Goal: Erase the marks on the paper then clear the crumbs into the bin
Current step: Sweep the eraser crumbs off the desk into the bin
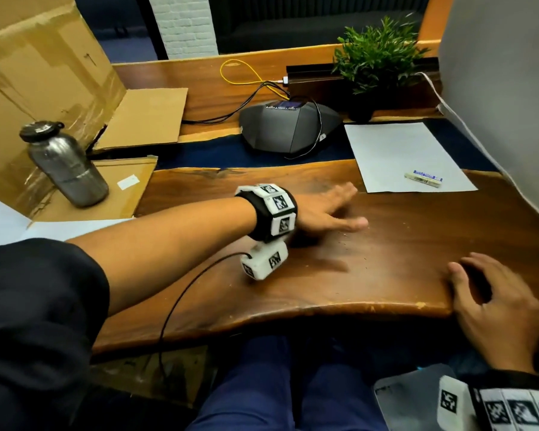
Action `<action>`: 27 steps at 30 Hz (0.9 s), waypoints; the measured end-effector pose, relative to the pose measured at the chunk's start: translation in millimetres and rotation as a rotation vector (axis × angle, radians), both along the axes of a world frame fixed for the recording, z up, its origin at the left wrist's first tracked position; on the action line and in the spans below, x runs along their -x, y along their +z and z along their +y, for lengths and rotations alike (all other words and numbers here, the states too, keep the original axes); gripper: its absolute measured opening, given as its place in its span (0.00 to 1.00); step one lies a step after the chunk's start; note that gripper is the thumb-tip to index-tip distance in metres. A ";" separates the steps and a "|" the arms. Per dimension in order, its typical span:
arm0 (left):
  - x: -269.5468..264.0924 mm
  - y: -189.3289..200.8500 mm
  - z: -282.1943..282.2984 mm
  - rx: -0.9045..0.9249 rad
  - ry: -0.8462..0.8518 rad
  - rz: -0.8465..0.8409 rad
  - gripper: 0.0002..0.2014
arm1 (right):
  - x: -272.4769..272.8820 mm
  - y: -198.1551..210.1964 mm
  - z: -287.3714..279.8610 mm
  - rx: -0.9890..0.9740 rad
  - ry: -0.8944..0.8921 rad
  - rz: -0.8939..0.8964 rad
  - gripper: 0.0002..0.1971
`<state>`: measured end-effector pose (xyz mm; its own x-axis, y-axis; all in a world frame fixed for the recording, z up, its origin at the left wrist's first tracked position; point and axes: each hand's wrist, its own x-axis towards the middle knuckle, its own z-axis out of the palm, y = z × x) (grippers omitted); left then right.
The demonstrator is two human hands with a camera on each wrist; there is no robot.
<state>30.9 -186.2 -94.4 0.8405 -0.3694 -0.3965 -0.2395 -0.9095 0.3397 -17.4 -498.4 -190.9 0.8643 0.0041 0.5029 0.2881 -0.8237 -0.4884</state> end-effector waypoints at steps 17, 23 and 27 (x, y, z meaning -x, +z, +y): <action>2.7 -22.9 -29.7 -0.105 -0.143 0.042 0.48 | 1.4 -0.7 4.3 -0.011 -0.026 -0.003 0.24; -20.1 0.9 24.7 -0.163 0.146 -0.047 0.52 | -1.5 -5.5 1.6 0.000 -0.030 -0.010 0.24; -24.4 -20.1 38.0 -0.370 0.225 0.002 0.61 | -2.7 -6.8 2.6 -0.011 -0.040 -0.018 0.23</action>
